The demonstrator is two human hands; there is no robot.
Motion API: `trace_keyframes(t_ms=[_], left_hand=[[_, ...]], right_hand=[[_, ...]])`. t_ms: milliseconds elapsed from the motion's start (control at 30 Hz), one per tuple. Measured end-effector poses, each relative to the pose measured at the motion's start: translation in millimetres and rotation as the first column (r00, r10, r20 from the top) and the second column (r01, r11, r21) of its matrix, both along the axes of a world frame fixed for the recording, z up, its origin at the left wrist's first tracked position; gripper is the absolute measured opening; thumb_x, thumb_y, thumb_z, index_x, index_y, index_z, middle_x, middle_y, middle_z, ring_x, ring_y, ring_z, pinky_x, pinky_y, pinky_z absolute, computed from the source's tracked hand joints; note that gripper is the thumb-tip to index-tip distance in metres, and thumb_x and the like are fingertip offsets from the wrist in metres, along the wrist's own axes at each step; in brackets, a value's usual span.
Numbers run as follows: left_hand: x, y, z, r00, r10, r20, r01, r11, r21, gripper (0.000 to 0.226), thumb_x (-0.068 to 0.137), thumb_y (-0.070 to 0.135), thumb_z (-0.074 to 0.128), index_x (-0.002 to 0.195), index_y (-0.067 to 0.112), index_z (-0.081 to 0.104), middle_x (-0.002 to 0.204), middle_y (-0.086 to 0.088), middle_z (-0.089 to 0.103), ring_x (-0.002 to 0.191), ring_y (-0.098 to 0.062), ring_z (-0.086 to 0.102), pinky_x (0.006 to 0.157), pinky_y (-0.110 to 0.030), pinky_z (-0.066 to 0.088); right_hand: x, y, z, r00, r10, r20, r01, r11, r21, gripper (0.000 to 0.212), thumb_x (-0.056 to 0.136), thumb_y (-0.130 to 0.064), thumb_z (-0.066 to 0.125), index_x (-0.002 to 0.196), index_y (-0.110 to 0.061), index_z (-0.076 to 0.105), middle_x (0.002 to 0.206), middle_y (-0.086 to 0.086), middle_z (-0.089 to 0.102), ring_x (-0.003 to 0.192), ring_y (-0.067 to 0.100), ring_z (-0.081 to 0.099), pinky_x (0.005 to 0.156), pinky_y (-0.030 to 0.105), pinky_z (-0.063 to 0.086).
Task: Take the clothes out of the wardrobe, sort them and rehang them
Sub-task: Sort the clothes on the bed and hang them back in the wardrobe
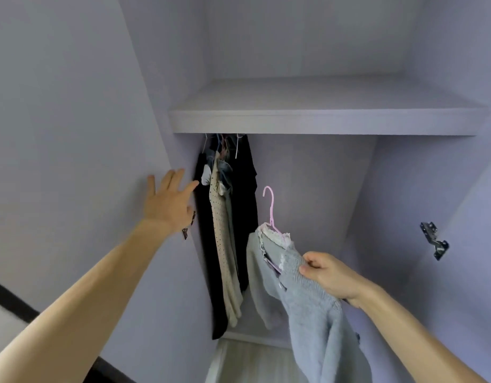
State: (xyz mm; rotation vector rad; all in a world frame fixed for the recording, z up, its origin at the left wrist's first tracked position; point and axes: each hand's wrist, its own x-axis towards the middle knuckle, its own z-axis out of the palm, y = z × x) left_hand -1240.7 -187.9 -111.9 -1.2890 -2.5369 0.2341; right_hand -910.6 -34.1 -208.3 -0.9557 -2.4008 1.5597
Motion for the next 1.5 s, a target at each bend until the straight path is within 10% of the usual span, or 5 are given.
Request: trace_keyframes(t_ms=[200,433,767,1233,1500], left_hand=[[-55.0,18.7,37.1,0.926,0.059,-0.373,0.015,0.981,0.193,0.067,0.094,0.036,0.050,0.156,0.028,0.029,0.166,-0.012,0.013,0.153,-0.029,0.008,0.119,-0.056,-0.010],[-81.4,18.6,21.5,0.712,0.105,-0.694,-0.180,0.983,-0.036,0.065,0.100,0.044,0.014,0.158,0.022,-0.006,0.162,-0.019,-0.023,0.151,-0.038,-0.015,0.110,-0.062,-0.026],[-97.2,18.7,16.0,0.677,0.054,-0.734,0.026,0.995,0.097,0.060,0.099,0.038,0.027,0.157,0.021,0.027,0.166,-0.016,0.003,0.153,-0.036,0.007,0.122,-0.059,0.000],[-102.5,17.8,13.8,0.585,0.041,-0.810,0.028,0.997,0.070,0.063,0.098,0.042,0.036,0.157,0.022,0.027,0.166,-0.014,0.013,0.152,-0.034,0.018,0.120,-0.059,0.010],[-100.1,18.6,13.7,0.587,0.056,-0.807,0.012,0.997,0.078,0.064,0.097,0.042,0.040,0.157,0.023,0.028,0.165,-0.014,0.015,0.151,-0.033,0.019,0.120,-0.058,0.009]], right_hand=[[-79.9,55.0,5.8,0.967,-0.255,0.000,0.245,0.931,0.269,0.030,0.101,-0.020,0.043,0.073,-0.018,0.032,0.063,-0.003,0.035,0.058,0.016,0.029,0.054,0.033,0.025],[-171.2,115.9,7.9,0.952,-0.300,-0.069,0.305,0.889,0.341,0.021,0.104,-0.020,0.034,0.090,-0.010,0.046,0.071,0.006,0.055,0.059,0.019,0.049,0.055,0.034,0.040],[-283.0,165.3,6.1,0.941,-0.242,-0.236,0.320,0.864,0.390,0.025,0.105,-0.018,0.034,0.114,-0.002,0.052,0.102,0.017,0.062,0.095,0.036,0.060,0.075,0.035,0.043],[-334.1,200.5,-16.8,0.979,-0.189,-0.075,0.202,0.876,0.438,0.021,0.105,-0.018,0.033,0.107,-0.003,0.046,0.107,0.024,0.060,0.091,0.036,0.059,0.072,0.034,0.039],[-361.5,182.6,-13.8,0.995,0.050,0.086,-0.081,0.907,0.413,0.069,0.095,-0.017,0.054,0.151,-0.001,0.017,0.157,0.018,0.021,0.129,0.042,0.046,0.103,0.043,0.042]])
